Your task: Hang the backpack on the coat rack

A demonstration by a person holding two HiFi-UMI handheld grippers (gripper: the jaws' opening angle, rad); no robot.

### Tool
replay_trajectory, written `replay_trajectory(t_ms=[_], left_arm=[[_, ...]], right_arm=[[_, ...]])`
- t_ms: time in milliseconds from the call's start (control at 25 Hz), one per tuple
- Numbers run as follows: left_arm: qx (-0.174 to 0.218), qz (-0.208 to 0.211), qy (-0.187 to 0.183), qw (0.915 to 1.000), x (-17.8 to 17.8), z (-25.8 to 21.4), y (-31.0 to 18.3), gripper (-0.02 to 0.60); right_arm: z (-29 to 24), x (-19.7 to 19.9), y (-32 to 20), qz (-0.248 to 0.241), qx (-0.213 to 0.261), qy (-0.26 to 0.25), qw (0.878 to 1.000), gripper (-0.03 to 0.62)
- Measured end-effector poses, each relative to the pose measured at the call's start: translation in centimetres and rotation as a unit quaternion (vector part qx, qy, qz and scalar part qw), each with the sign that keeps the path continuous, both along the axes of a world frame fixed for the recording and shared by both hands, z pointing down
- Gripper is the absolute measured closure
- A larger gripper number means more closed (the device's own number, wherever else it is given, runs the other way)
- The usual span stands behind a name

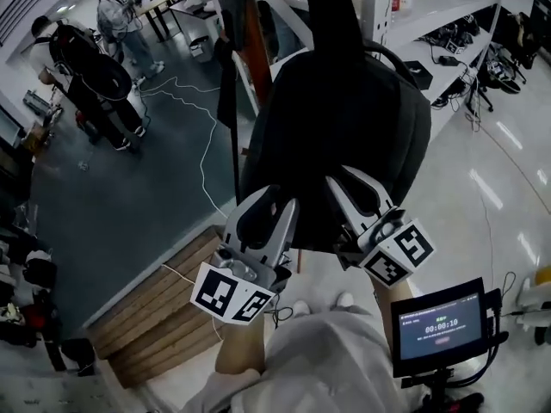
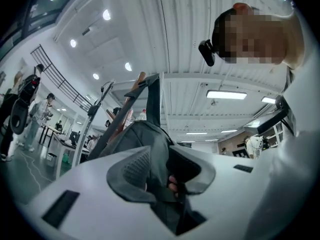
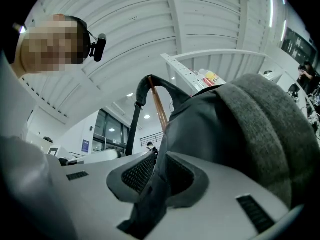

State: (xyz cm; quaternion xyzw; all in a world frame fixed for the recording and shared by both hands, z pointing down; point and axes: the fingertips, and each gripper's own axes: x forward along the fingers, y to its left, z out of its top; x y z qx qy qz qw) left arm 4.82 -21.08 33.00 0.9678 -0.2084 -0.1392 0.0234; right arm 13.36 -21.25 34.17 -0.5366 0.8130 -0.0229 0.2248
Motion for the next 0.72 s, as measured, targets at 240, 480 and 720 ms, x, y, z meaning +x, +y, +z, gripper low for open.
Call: replay_trajectory(t_ms=[240,480,720], left_arm=[[-0.015,0.025,-0.008,0.9995,1.8,1.5,0.5,0.462],[-0.026,0.032,-0.017,0.9990,2.3,2.3,0.7,0.462],[-0.028,0.026,-0.011,0.9992,1.8,2.2,0.5,0.462]], right_arm=[[1.0,0.6,0.5,0.013,-0.010,0.002,1.000,0.513],[0.9,0.7,0.7,0.016,-0.008,-0.001,1.000,0.513],[0.3,0.4,1.0,0.005,0.003,-0.007,1.000,0.513]])
